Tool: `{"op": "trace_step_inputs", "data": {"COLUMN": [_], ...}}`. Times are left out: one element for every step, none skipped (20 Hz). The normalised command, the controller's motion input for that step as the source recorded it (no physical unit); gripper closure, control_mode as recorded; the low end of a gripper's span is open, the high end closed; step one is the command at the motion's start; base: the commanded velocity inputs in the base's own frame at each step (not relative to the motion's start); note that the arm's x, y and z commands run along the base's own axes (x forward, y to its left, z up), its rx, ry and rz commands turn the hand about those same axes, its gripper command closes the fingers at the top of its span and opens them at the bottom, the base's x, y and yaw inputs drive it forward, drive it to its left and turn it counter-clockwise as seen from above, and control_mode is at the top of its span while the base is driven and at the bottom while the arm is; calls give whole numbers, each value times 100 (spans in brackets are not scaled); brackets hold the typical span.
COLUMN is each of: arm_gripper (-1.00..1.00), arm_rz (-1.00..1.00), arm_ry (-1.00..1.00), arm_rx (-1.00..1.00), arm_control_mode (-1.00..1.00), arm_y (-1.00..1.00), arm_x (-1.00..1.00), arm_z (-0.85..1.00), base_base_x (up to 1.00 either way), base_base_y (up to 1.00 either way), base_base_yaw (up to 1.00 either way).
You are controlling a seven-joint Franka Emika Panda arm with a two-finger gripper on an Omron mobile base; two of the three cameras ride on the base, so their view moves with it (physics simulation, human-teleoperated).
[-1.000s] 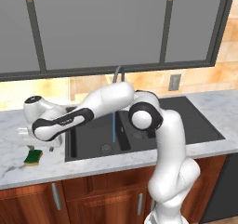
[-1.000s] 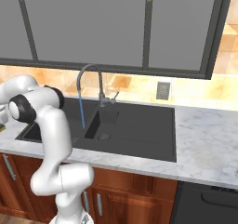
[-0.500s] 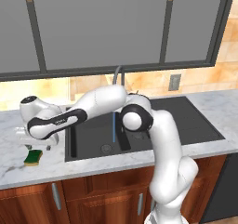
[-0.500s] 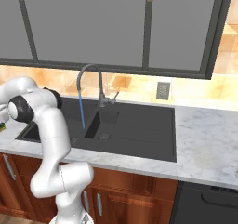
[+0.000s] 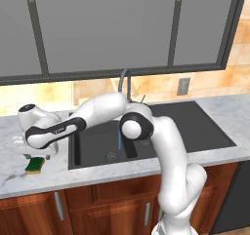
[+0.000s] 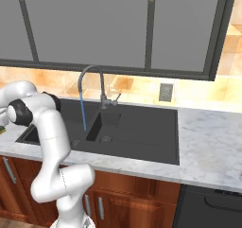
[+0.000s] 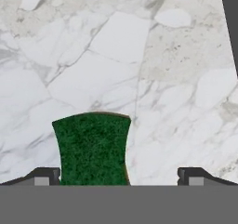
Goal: Soak the sponge with water for a few seconds and then drop it inside the sink.
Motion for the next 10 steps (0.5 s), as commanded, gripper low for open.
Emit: {"op": "trace_step_inputs", "data": {"arm_gripper": [-100,-100,-100,-100,-100,-100,-100,-100,-100,-100], "arm_rz": [0,0,0,0,0,0,0,0,0,0], "arm_ry": [1,0,0,0,0,0,0,0,1,3], "arm_rx": [-1,-1,0,0,0,0,0,0,0,0], "arm_control_mode": [-100,-100,-100,-100,-100,-100,-100,-100,-100,-100], "arm_y": [20,19,18,18,16,16,17,14,12,10], "arm_x": [17,16,13,12,11,8,4,0,0,0], "arm_z": [-10,-10,-10,-9,-10,-9,-8,-7,-5,-5], "base_base_x": [0,0,0,0,0,0,0,0,0,0], "base_base_y": [0,0,0,0,0,0,0,0,0,0], "base_base_yaw": [0,0,0,0,0,0,0,0,0,0]}}
